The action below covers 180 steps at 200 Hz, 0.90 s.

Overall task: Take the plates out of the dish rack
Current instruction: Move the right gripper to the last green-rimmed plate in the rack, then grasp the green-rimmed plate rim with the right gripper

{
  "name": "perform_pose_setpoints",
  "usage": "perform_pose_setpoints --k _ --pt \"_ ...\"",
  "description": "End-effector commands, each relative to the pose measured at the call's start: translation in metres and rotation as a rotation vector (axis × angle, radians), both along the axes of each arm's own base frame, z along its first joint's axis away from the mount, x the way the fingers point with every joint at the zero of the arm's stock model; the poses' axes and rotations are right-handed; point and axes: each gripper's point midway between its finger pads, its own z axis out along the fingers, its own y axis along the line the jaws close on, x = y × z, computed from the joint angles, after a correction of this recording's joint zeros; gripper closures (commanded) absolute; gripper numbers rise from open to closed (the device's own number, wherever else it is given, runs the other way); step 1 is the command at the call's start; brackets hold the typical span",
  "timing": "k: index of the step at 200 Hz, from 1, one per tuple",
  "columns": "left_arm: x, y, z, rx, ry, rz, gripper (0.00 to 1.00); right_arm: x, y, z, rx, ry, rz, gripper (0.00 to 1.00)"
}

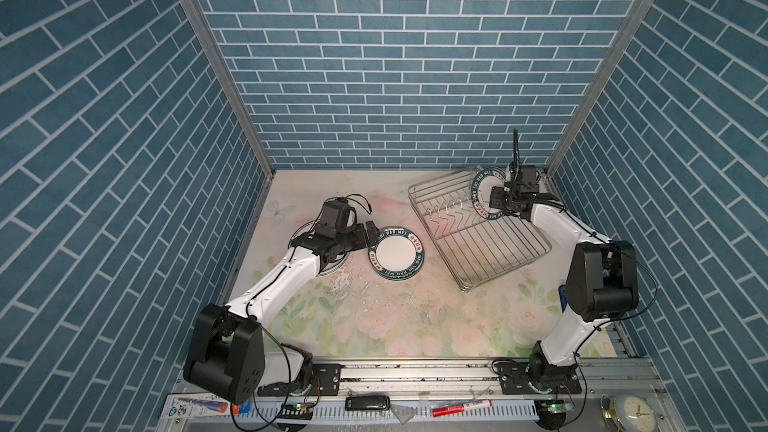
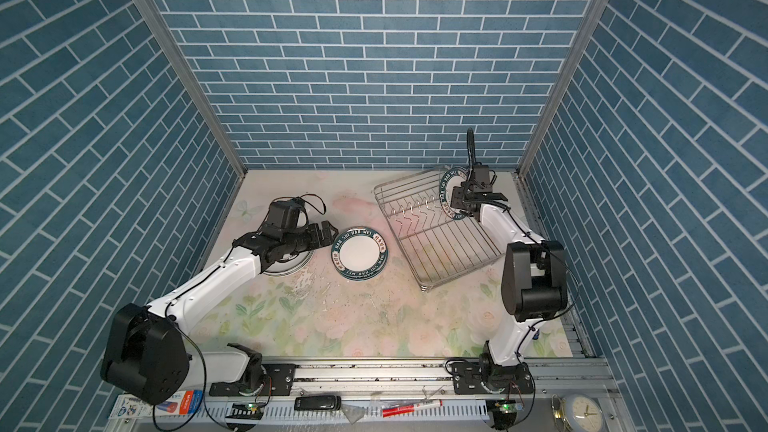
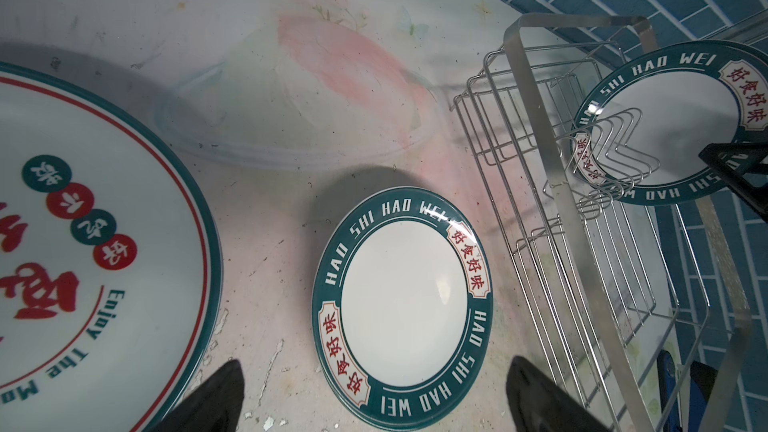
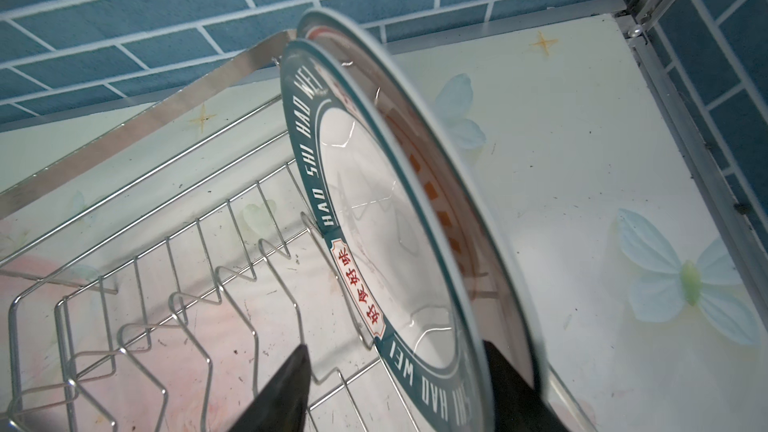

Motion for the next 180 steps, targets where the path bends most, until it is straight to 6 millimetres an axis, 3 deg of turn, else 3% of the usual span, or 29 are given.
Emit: perform_pose_setpoints --k 1,30,90,105,180 --pt "-0.001 0.0 0.002 0.003 -0.007 -0.002 0.01 0.011 0.004 0.011 -0.007 -0.048 0.051 0.4" --pt "-0.001 0.001 0.0 0.004 -0.003 -0.001 0.01 0.013 0.004 0.009 -0.011 -0.052 0.07 0.53" --pt "-0.001 0.001 0.0 0.005 -0.001 0.0 0.01 0.017 0.007 0.001 -0.04 -0.042 0.134 0.65" --pt "-0.001 0.0 0.0 0.004 -0.001 0.001 0.01 0.016 0.007 -0.003 -0.055 -0.034 0.143 0.73" --pt "0.0 -0.002 -0.009 0.006 0.027 -0.008 0.01 0.015 0.01 -0.003 -0.072 -0.036 0.186 0.81"
